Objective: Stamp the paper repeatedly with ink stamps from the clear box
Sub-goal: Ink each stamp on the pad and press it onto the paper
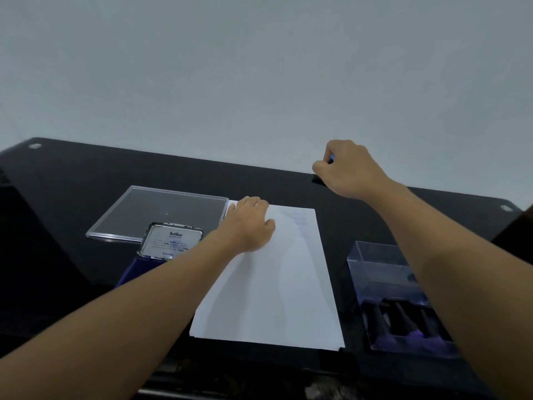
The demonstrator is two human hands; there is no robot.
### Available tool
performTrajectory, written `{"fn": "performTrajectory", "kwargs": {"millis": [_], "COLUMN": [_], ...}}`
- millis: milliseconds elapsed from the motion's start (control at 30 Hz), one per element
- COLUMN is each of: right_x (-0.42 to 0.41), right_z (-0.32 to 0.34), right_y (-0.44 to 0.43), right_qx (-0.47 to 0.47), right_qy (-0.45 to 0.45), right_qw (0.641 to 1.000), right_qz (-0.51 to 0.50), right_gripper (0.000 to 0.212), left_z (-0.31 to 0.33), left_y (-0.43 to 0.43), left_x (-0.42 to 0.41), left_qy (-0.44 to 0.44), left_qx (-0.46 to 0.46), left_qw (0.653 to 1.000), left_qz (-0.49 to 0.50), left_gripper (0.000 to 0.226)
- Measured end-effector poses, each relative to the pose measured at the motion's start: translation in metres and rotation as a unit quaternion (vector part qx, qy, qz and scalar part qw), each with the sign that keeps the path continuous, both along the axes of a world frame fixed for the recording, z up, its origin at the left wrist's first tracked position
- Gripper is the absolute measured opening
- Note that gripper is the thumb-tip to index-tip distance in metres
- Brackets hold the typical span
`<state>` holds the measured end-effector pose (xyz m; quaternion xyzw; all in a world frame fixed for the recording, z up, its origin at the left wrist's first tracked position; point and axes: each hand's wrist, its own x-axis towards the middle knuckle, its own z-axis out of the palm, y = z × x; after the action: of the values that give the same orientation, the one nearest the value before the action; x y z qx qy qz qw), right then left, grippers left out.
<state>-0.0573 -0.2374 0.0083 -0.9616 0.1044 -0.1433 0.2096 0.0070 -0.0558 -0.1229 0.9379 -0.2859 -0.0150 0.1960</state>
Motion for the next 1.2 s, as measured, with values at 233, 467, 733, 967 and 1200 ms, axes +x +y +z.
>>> {"fn": "performTrajectory", "kwargs": {"millis": [233, 467, 733, 967, 1200], "right_x": [-0.035, -0.059, -0.055, -0.042, -0.024], "right_z": [0.007, -0.001, -0.029, -0.052, -0.073], "right_y": [0.022, 0.071, 0.141, 0.194, 0.234], "right_qx": [0.002, 0.011, 0.008, 0.007, -0.002], "right_qy": [0.005, 0.045, 0.089, 0.107, 0.135], "right_qw": [1.0, 0.999, 0.991, 0.982, 0.971], "right_qz": [-0.003, 0.026, 0.095, 0.156, 0.197], "right_gripper": [0.018, 0.014, 0.013, 0.013, 0.014], "left_z": [0.026, 0.04, 0.028, 0.0, -0.029], "left_y": [0.041, 0.122, 0.205, 0.252, 0.273], "left_x": [-0.024, -0.05, -0.066, -0.067, -0.065], "left_qy": [-0.049, -0.044, -0.033, 0.008, -0.002], "left_qx": [-0.034, -0.069, -0.065, -0.058, -0.06], "left_qw": [0.998, 0.994, 0.986, 0.975, 0.971], "left_qz": [0.017, 0.075, 0.152, 0.216, 0.233], "left_gripper": [0.039, 0.052, 0.038, 0.041, 0.039]}}
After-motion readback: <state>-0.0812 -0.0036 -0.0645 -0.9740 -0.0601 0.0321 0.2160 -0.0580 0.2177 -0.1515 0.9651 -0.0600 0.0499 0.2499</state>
